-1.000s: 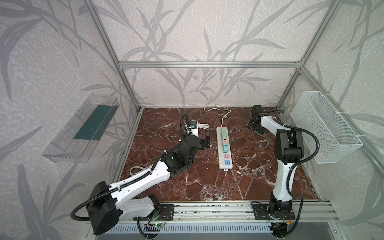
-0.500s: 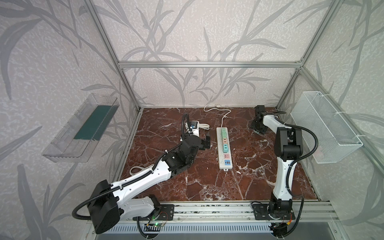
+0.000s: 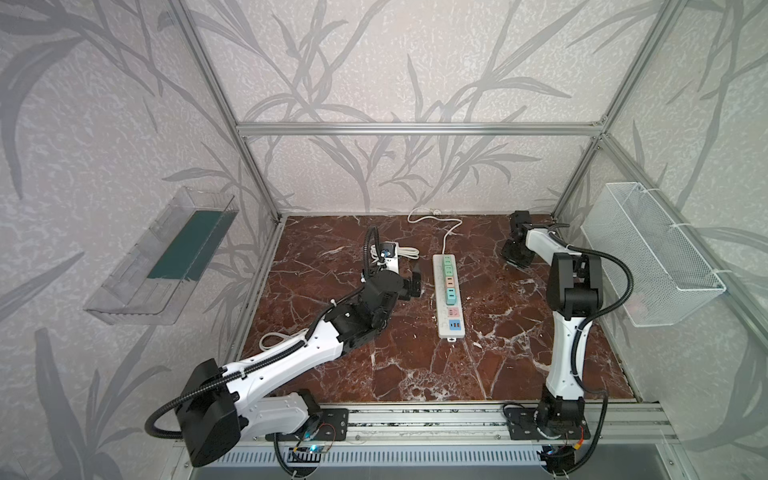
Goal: Insert the plug
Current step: 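Carry the teal adapter nearer the robot and set it down with the right gripper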
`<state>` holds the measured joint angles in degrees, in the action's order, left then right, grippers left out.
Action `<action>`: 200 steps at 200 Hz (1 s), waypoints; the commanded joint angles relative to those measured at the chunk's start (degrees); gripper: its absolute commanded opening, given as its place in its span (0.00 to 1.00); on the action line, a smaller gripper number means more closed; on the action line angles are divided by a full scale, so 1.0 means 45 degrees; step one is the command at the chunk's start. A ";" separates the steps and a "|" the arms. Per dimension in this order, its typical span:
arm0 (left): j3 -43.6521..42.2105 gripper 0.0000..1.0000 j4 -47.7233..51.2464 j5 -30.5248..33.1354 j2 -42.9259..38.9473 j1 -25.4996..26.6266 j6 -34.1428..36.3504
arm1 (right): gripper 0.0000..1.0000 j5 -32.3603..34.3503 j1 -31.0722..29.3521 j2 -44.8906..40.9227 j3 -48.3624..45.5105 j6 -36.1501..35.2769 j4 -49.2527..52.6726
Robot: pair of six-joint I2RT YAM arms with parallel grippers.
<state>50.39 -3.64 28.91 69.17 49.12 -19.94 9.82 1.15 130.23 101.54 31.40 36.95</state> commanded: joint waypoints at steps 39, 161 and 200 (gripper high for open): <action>-0.0077 0.99 -0.0184 0.0560 -0.0251 -0.0052 0.0347 | 0.33 0.0050 -0.0945 -0.2772 -0.1853 -0.1033 -0.0691; -0.0435 0.99 -0.0822 0.3436 -0.1069 -0.1511 0.1824 | 0.30 0.1383 -1.3103 -0.9051 -0.9633 -0.1484 -0.4156; -0.0393 0.99 0.1346 0.2588 -0.1540 -0.2853 -0.1150 | 0.28 -0.0142 -1.4661 -0.7385 -0.9104 -0.2420 -0.4212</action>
<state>47.55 -5.37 41.50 64.99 38.98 -15.11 12.69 -63.11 95.88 59.33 23.00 19.97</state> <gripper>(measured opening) 0.992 0.438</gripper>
